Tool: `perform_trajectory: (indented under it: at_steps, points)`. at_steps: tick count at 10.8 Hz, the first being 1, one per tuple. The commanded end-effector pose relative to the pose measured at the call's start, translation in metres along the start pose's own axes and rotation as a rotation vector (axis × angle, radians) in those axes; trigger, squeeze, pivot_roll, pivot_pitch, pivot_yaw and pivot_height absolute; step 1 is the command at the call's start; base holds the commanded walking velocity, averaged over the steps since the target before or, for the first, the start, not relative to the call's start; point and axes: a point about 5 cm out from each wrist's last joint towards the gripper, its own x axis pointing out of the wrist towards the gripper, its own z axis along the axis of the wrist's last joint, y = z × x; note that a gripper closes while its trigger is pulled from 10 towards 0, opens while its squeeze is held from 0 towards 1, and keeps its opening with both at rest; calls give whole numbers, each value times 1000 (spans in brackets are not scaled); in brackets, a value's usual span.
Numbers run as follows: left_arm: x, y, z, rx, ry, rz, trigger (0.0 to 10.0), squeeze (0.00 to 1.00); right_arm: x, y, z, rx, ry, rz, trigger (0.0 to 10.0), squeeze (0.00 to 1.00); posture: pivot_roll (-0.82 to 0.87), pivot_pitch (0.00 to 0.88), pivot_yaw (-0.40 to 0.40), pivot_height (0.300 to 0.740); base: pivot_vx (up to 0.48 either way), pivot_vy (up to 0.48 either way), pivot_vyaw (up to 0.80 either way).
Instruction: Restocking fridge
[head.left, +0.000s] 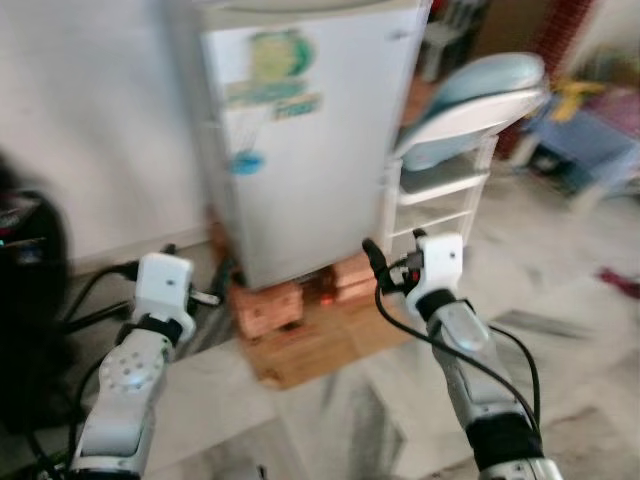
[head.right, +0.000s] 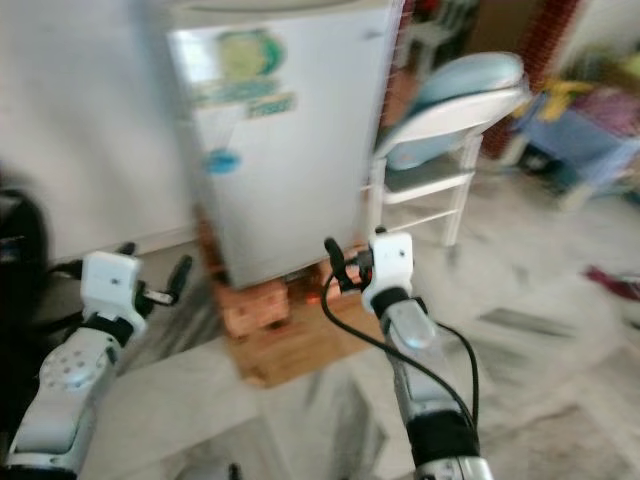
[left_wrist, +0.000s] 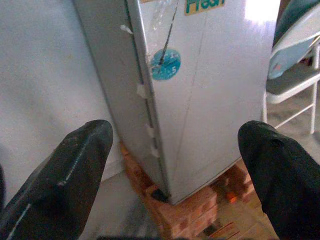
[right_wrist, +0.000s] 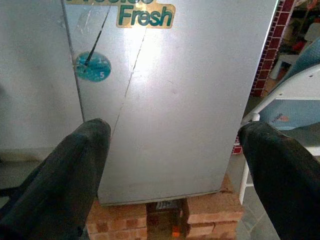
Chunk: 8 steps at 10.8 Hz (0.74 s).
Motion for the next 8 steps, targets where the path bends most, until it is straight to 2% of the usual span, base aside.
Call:
perform_trajectory:
  at_steps: [1,4,6,8]
  points:
    - [2,-5,1,11,-2,-19,10000,0,-4,-9,-1,-10,5,-30,10000,0,136,38,-19,740,0,480,-406]
    - [4,3,3,83,-42,43,10000,0,-3,-5,-1,-10,1,-9,10000,0,145,34,-26,740,0,480,0]
    - [5,4,3,116,-39,34,10000,0,-1,-5,2,-11,-5,-7,10000,0,145,35,-26,740,0,448,0]
    - [5,2,2,138,-39,11,10000,0,-1,-6,3,-13,-10,-9,10000,0,145,35,-26,740,416,131,0]
